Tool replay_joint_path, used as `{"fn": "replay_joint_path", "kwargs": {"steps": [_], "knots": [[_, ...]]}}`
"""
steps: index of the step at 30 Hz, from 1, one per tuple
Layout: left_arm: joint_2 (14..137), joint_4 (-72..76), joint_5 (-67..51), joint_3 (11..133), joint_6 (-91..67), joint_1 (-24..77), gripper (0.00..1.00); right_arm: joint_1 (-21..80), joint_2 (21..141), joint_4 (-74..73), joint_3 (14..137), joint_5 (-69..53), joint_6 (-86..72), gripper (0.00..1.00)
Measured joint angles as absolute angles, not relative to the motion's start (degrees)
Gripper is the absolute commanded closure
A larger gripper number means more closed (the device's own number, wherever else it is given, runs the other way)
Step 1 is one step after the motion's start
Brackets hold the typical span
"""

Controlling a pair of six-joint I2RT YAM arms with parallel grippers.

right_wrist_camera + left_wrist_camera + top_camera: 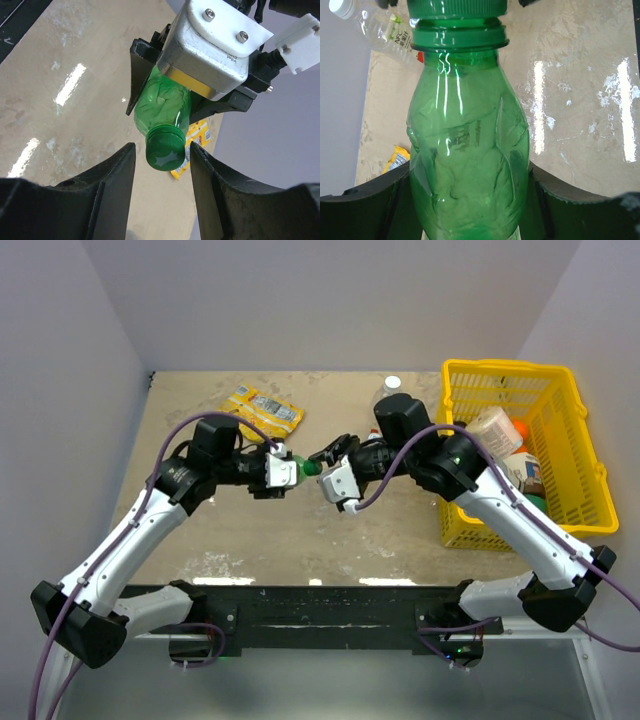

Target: Screw on the bottle caps

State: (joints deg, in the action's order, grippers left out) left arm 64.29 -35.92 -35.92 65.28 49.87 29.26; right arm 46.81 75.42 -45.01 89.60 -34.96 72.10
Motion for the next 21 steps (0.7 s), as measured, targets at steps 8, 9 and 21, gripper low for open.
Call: {"fn": "replay_joint_path", "kwargs": {"steps": [8,9,21], "knots": [[64.77,-36.29,-36.38,65.91,49.91,29.26,1.0,47.86,75.37,-42.96,88.68,-33.71,72.62,0.7],[64.84,-36.32,-36.42,65.91,49.93,29.26,1.0,47.88,75.37,-42.7,88.62,-33.56,72.55,0.77],[61.93,-28.69,-29.74,61.98,47.75,28.67,1.0,47.33,79.94,-36.12,92.18,-31.77,46.96,1.0]]}}
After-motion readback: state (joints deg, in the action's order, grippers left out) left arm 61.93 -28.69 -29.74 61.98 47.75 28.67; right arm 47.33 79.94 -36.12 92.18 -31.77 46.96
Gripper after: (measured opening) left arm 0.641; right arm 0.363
